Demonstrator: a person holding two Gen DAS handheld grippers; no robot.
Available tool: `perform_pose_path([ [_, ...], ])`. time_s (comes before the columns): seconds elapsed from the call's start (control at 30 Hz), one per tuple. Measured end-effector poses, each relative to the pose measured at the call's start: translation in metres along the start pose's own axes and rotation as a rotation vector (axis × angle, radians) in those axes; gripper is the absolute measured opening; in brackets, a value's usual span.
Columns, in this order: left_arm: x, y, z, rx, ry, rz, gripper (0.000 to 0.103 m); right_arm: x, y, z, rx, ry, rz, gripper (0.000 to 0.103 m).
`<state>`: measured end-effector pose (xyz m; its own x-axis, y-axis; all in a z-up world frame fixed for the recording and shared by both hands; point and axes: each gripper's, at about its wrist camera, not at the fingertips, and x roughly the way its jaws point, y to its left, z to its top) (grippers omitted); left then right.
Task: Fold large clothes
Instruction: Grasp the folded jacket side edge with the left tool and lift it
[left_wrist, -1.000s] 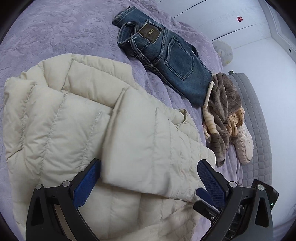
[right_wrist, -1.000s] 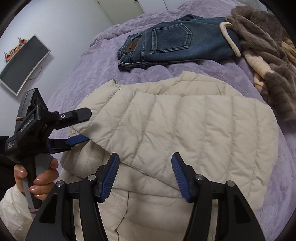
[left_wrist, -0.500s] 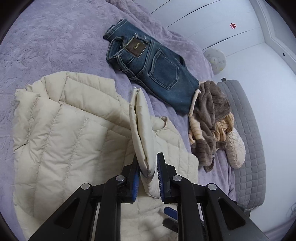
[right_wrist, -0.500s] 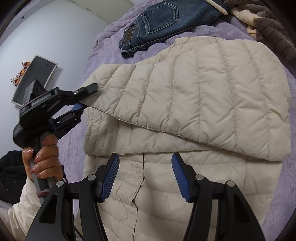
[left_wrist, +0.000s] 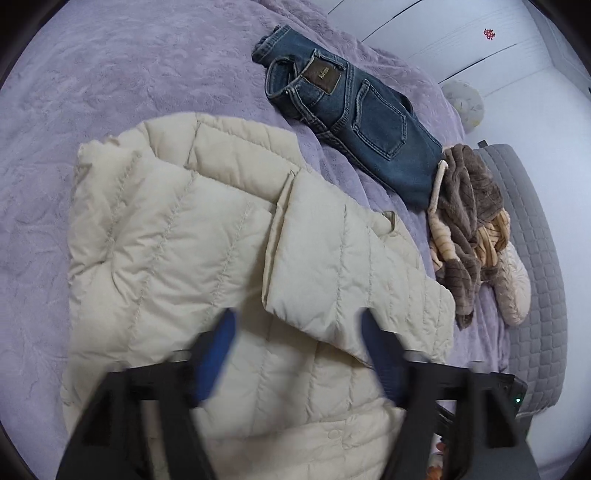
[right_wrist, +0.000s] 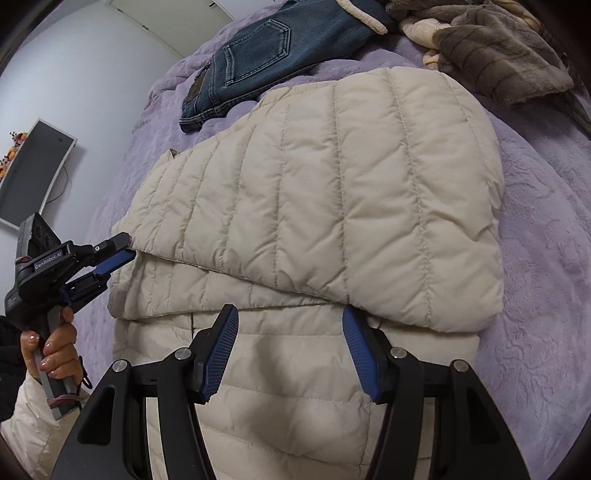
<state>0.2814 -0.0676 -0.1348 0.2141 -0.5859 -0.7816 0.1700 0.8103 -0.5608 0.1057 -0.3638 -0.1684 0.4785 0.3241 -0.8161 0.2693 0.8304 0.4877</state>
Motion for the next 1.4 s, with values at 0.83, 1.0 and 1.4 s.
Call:
perform_pose_path([
  [0.83, -0.007, -0.01, -0.003, 0.045, 0.019, -0.004, 0.008, -0.025, -0.024, 0.001, -0.015, -0.018, -0.019, 0.063],
  [1.0, 0.0, 0.009, -0.026, 0.023, 0.057, 0.043, 0.008, -0.046, -0.024, -0.002, -0.068, 0.01, 0.021, 0.064],
  [1.4, 0.016, 0.05, -0.037, -0.103, 0.063, 0.034, 0.008, -0.058, -0.133, 0.049, 0.435, -0.157, 0.265, 0.067],
])
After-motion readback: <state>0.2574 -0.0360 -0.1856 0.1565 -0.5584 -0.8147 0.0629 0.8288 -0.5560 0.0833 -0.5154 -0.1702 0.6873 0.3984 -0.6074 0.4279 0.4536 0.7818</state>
